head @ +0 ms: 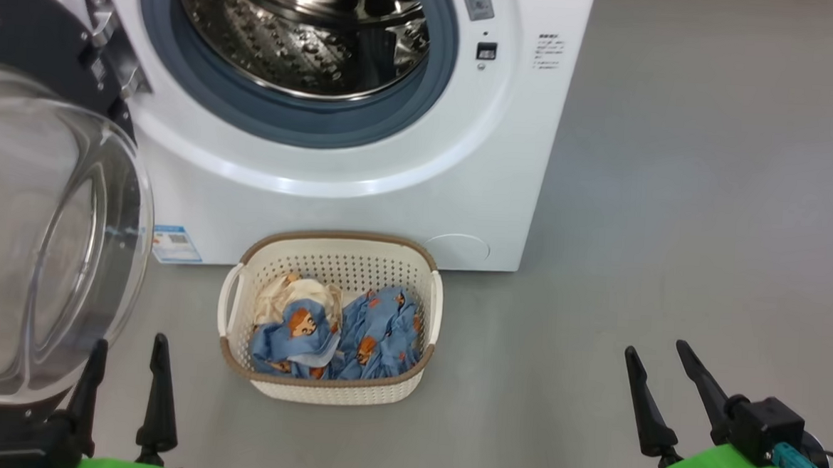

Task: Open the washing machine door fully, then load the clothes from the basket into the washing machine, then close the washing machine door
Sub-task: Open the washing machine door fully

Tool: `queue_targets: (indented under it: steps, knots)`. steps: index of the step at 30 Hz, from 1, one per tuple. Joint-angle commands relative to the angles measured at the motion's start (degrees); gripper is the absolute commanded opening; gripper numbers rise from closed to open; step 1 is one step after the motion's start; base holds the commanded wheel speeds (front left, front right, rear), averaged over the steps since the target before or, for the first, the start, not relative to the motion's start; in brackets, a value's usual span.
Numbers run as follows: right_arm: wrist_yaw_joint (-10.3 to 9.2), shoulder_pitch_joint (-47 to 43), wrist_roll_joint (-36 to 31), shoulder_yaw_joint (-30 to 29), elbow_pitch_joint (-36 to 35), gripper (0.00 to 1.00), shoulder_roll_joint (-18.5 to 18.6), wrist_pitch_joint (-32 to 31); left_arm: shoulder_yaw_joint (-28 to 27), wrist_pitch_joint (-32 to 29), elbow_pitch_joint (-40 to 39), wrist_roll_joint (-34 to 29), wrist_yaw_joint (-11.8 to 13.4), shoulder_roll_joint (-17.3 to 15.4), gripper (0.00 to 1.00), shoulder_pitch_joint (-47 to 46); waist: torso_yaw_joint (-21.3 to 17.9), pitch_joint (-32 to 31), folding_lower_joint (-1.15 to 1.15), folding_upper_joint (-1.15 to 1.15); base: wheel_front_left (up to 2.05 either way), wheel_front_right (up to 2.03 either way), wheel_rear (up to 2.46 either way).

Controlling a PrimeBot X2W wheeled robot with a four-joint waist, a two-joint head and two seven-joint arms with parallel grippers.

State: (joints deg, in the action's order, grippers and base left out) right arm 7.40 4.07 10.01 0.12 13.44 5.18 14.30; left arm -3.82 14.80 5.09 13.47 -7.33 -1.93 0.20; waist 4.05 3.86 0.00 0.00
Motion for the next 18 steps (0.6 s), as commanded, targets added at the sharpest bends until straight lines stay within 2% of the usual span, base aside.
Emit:
queue_targets:
  steps: [1, 18]
  knots:
    - [0.09, -0.6, -0.7, 1.0, -2.0, 1.0, -0.1, 0.7, -1.6, 0.2, -0.8, -1.0, -0.1, -1.0, 1.0, -0.3, -1.2, -1.2, 0.0, 0.0, 0.0, 0.0, 0.0]
    - [0.09, -5.4, -2.7, -1.0, -9.1, 1.0, -1.3, 0.7, -1.7, 0.2, 1.0, -1.3, -0.1, -1.4, 1.0, 3.9, -2.6, -4.2, 0.0, 0.0, 0.0, 0.0, 0.0]
